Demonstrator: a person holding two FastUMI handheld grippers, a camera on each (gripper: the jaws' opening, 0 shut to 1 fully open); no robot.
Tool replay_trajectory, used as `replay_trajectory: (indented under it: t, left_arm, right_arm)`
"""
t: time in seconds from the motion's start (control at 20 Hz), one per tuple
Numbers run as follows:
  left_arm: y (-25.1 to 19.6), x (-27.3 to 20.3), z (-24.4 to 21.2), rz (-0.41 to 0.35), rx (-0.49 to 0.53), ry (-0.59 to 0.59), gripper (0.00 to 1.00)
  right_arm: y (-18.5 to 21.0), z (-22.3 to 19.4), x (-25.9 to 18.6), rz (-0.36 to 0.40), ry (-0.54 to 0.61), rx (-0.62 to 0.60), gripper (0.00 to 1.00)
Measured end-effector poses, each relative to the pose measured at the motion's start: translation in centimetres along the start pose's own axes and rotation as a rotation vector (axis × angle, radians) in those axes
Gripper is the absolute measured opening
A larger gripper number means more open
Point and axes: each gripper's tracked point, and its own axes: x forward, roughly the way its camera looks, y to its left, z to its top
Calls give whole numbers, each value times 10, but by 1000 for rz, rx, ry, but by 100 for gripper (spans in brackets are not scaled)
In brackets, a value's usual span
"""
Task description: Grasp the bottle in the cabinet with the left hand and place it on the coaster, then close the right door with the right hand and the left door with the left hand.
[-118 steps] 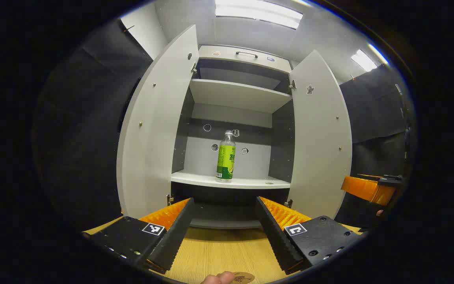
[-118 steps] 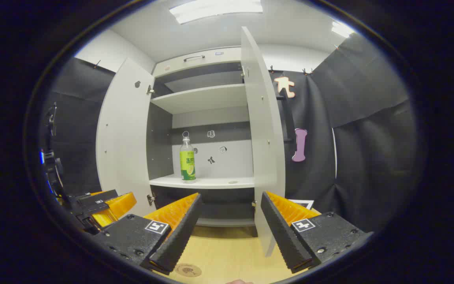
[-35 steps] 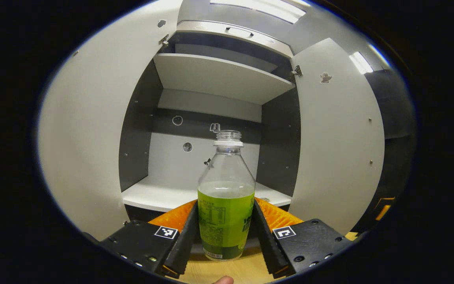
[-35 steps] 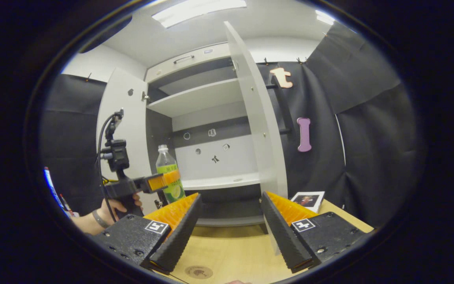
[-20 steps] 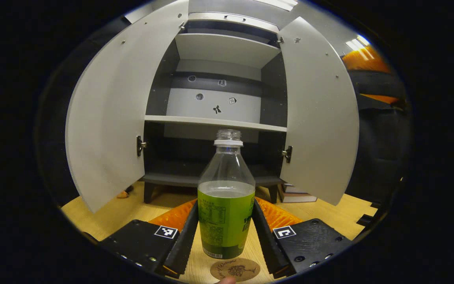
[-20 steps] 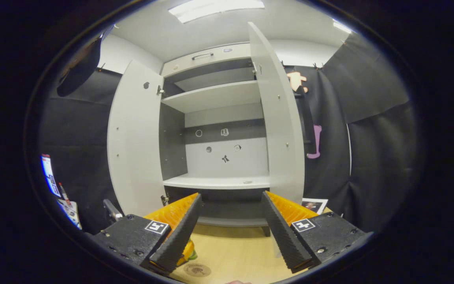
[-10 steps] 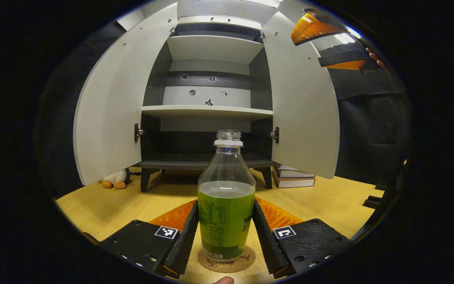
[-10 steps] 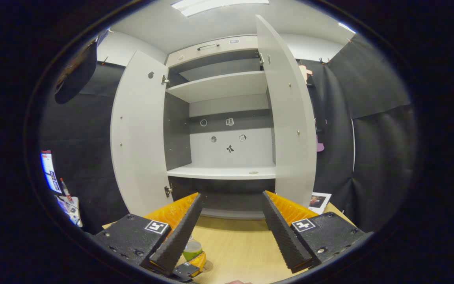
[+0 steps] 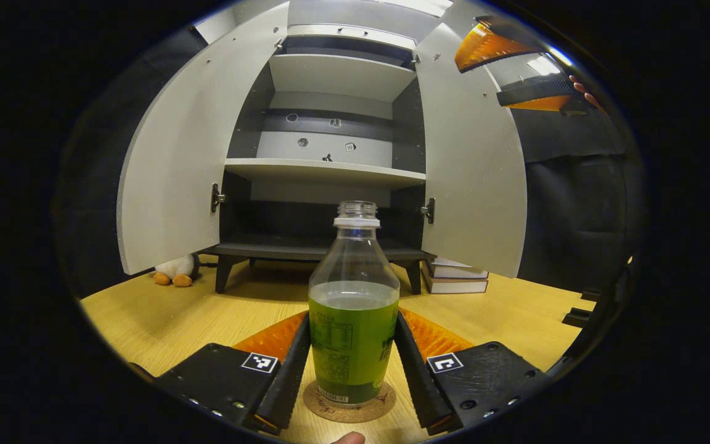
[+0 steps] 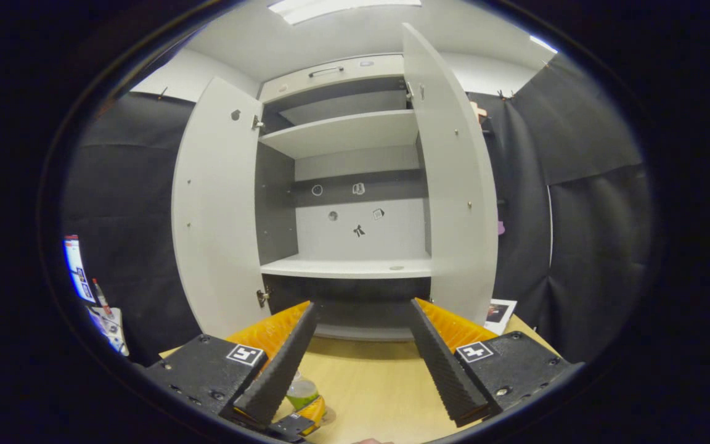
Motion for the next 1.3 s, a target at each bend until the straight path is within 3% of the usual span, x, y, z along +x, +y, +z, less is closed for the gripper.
replay_trajectory:
  t: [0.45, 0.8, 0.85, 0.95, 1.05, 1.1, 1.25, 1.3]
  left_arm:
    - [-5, -6, 0, -60, -4, 14, 81]
    - [-9, -13, 23, -88, 18, -22, 94]
    - [-8, -15, 27, -87, 24, -28, 95]
    - [-6, -18, 32, -86, 33, -34, 95]
    - [-6, -23, 44, -87, 35, -50, 94]
    - [-6, -26, 52, -87, 37, -60, 95]
    - [-5, -32, 89, -87, 46, -107, 94]
    - [-4, -33, 102, -92, 43, -122, 99]
  right_arm:
    - [-7, 7, -4, -31, -21, -8, 99]
    - [-11, 4, -10, -39, -31, 14, 99]
    - [-11, 3, -10, -38, -26, 16, 94]
    - [-10, 2, -11, -32, -28, 20, 98]
    - [-12, 2, -12, -33, -31, 17, 94]
    - [-12, 0, -13, -32, -28, 15, 99]
    - [-13, -2, -12, -30, -32, 15, 98]
    - [-15, -4, -11, -32, -33, 19, 98]
